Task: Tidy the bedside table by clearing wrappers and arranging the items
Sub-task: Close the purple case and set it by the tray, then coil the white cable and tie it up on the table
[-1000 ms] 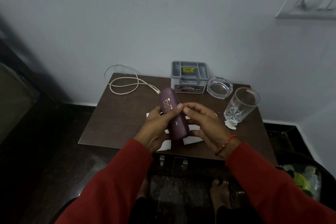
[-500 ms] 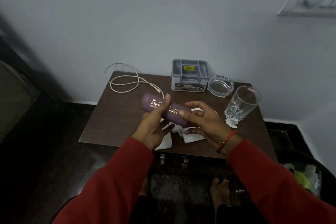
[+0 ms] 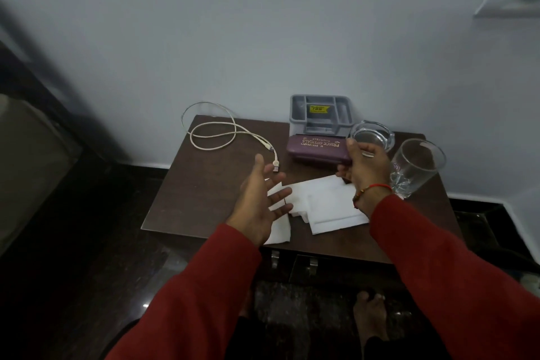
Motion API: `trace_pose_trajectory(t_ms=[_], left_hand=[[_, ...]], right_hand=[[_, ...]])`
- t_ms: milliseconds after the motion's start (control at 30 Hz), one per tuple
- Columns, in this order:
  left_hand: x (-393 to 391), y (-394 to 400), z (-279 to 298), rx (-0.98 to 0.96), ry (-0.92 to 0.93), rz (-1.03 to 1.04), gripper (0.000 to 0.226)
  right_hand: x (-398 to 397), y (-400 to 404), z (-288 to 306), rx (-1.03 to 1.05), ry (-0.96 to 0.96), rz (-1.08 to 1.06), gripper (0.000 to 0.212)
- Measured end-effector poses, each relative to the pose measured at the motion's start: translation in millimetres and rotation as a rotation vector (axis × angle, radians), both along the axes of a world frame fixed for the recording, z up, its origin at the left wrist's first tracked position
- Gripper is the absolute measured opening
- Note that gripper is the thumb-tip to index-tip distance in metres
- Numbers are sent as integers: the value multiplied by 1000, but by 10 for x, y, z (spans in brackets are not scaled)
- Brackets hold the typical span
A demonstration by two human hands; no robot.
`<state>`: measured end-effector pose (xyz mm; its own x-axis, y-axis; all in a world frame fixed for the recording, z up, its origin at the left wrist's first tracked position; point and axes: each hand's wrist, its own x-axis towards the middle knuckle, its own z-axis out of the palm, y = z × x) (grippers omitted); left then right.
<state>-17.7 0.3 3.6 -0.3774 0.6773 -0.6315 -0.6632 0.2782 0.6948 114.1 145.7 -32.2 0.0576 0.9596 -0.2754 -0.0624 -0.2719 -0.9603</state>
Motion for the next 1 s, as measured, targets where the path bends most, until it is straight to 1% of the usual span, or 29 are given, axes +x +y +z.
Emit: trace_pose_trajectory(t_ms=[100,333,500,600,667,767,833,900,1000], left_hand=[[-41,-17,-21,-8,8,-1,42],[-57,15,11,-16,9,6,43],[-133,13,75,-7,9,46,35],[-277,12,159,7,38,173,29],[-394,-6,210,13,50,290,22],[-541,-55,273,15,40,426,14],[-596,-71,278,17,29,484,13],[-603,-70,274,25,22,505,12],[-603,-45,271,33,-6,506,12]], right_hand=[[-6,116,-144,-20,-67,-10,37],[-25,255,-277,-43,-125,59,35],[-47,196,-314,137,-312,61,39],[-63,127,-261,296,-482,67,36],[-100,39,-177,388,-555,102,30],[-280,-140,-57,546,-546,216,19],[-493,-211,-42,612,-573,357,16],[-771,-252,-51,649,-623,520,20],[-1259,-162,-132,672,-750,724,35]])
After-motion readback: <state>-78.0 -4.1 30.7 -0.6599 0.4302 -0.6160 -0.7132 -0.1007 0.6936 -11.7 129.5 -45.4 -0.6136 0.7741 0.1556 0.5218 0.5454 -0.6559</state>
